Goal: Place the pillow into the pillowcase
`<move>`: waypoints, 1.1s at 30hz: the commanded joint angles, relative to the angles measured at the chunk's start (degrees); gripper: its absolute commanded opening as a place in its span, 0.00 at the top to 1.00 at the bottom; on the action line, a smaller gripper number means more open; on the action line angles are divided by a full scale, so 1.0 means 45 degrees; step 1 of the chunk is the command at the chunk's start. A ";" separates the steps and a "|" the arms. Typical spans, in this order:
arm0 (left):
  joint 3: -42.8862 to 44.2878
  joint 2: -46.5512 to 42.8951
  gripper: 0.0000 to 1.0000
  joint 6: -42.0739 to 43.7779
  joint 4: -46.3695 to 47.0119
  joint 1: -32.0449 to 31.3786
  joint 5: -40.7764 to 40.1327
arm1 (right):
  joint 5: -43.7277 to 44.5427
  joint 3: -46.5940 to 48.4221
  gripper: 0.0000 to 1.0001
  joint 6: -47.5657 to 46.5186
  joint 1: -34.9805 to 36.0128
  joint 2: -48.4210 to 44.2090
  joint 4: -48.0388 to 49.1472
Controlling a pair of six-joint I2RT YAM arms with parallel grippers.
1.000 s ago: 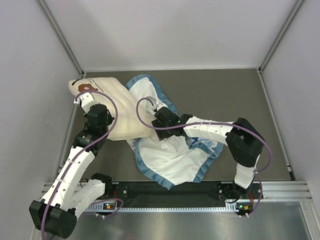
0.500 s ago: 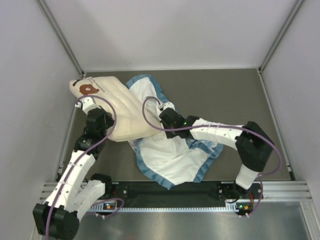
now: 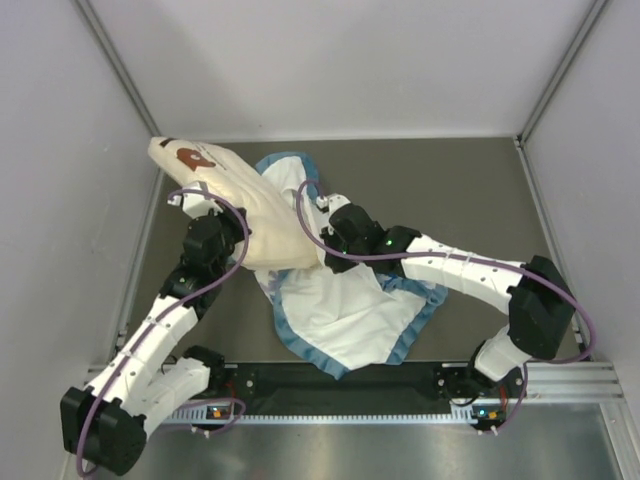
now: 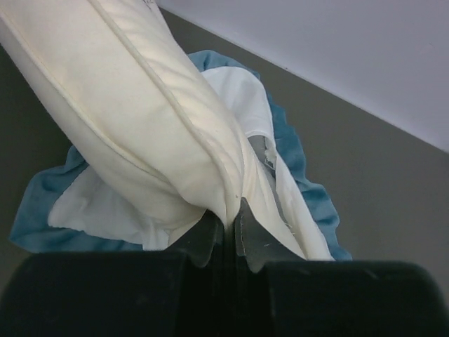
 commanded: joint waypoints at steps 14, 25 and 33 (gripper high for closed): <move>-0.1676 -0.1375 1.00 -0.0308 0.2438 -0.1082 0.0093 | -0.0094 -0.0180 0.96 0.0059 -0.1730 -0.1216 -0.1273; -0.4924 -0.5872 1.00 -0.0877 -0.1037 -0.1905 -0.0942 | 0.0610 0.0733 0.51 -0.0388 -0.1868 -0.0592 -0.2151; -0.4396 -0.5774 1.00 -0.0544 -0.2151 -0.1905 -0.1079 | 0.1118 0.5284 0.55 -0.1541 -0.0852 0.1164 -0.3539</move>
